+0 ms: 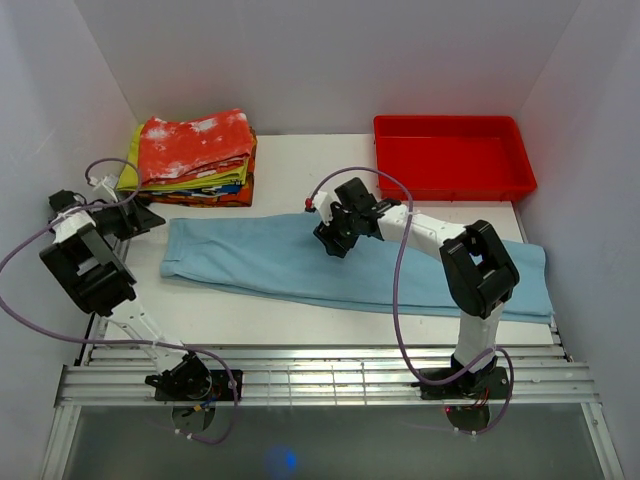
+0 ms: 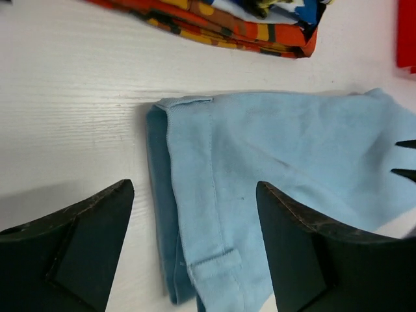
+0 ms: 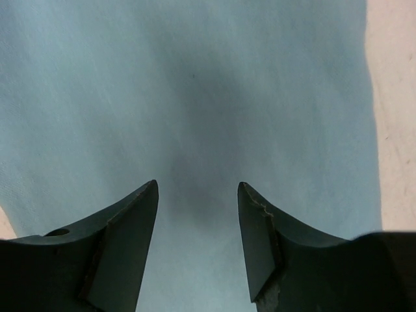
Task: Fold and stack the trousers
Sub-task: Fold the trousers
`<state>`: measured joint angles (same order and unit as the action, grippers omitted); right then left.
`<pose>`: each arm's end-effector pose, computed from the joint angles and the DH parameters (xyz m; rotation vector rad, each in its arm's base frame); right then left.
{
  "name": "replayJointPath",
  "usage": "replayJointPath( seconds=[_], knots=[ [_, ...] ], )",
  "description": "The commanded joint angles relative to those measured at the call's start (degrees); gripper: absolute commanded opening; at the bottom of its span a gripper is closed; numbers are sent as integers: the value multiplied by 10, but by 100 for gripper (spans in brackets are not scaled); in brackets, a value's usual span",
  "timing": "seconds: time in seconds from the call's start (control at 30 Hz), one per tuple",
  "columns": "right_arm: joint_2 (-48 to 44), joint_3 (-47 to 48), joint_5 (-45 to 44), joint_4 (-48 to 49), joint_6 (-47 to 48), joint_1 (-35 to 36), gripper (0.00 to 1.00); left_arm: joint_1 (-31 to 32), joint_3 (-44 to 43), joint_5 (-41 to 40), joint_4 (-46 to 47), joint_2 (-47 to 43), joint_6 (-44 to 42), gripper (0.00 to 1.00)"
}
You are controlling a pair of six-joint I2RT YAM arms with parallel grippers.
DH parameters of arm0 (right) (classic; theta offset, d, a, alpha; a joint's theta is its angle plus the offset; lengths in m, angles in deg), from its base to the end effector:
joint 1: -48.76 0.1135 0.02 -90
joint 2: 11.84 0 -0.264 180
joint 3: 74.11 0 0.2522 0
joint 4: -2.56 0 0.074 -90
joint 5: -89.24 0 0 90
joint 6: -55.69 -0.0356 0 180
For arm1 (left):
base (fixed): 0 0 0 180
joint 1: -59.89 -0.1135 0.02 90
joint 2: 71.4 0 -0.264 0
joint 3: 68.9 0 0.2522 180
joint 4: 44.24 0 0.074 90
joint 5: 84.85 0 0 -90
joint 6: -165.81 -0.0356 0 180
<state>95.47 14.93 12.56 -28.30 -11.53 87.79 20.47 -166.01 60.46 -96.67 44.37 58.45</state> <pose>0.3127 0.2640 0.2043 -1.3425 2.0364 0.4100 0.3309 0.2341 0.1814 -0.2396 2.2639 -0.8659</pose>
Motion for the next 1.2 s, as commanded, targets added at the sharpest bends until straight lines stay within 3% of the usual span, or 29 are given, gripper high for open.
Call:
replayJointPath(
  seconds=[0.0,0.17,0.3,0.43,0.63,0.77,0.83,0.87,0.93,1.17],
  knots=[
    [10,-9,3,-43,7,-15,57,10,-20,-28,-38,-122,-113,87],
    [49,5,10,-49,6,-25,50,69,44,-20,-130,-148,-200,70],
    [83,19,22,-75,13,-25,48,94,133,-82,-113,-133,-226,47],
    [91,9,70,-110,15,-24,47,89,207,-191,-90,-116,-256,35],
    [56,-57,124,-115,-12,-3,41,36,253,-265,-82,-121,-314,24],
    [0,-113,156,-87,-25,25,37,6,244,-274,-102,-141,-368,27],
    [-31,-107,165,-65,-41,24,42,0,223,-244,-130,-161,-396,38],
    [-39,-96,166,-60,-51,18,45,0,213,-232,-139,-168,-402,50],
    [-56,-50,168,-42,-67,4,50,0,197,-181,-162,-194,-408,59],
    [-18,105,178,24,-139,-68,64,13,174,-85,-153,-259,-368,63]
  ],
)
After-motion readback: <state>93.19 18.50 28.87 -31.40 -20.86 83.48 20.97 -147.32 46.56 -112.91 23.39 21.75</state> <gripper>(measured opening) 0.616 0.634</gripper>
